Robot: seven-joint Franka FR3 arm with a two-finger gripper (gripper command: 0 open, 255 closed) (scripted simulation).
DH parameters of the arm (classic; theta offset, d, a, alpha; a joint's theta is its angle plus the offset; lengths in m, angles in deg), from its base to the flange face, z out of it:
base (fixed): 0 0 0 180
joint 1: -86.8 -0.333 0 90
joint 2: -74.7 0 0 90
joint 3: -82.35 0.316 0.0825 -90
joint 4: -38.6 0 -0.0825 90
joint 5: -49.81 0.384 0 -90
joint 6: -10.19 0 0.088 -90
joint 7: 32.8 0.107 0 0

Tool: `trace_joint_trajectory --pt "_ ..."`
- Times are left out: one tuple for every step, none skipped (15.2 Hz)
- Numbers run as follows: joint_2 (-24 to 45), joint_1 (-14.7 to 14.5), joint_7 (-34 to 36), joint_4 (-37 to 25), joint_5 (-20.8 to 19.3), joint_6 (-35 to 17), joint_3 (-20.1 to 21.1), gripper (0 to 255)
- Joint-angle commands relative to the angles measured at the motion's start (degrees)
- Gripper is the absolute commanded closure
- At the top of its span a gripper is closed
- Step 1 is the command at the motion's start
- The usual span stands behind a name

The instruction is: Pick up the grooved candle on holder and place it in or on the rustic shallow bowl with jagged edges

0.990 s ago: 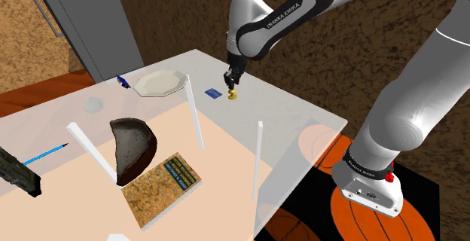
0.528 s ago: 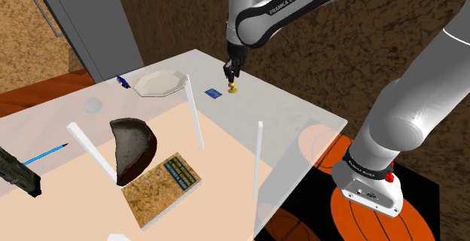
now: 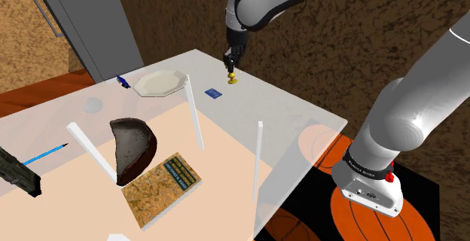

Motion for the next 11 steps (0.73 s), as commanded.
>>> trace_joint_trajectory --pt "-0.5 -0.1 0.0 -0.9 0.1 1.4 0.0 255" --pt "-0.7 -0.1 -0.1 -1.5 0.1 2.2 0.0 255" --pt "-0.9 -0.1 -0.1 -2.0 0.2 3.0 0.0 255" --pt "-1.1 -0.1 -0.2 -2.6 0.2 3.7 0.0 255" --pt "-1.3 -0.1 -0.2 -3.2 0.3 4.5 0.0 255" --pt "-1.4 -0.1 -0.3 -3.8 0.3 5.3 0.0 255" --pt "-1.5 -0.1 -0.3 -4.3 0.3 5.8 -0.1 255" --pt "-0.9 -0.6 1.2 -5.0 0.2 6.0 0.9 255" --pt "-0.2 -1.1 2.6 -5.9 0.0 6.2 1.8 255" --pt "0.6 -1.5 4.1 -6.8 -0.2 6.4 2.7 255" --pt "1.4 -2.0 5.6 -7.8 -0.5 6.6 3.6 255"
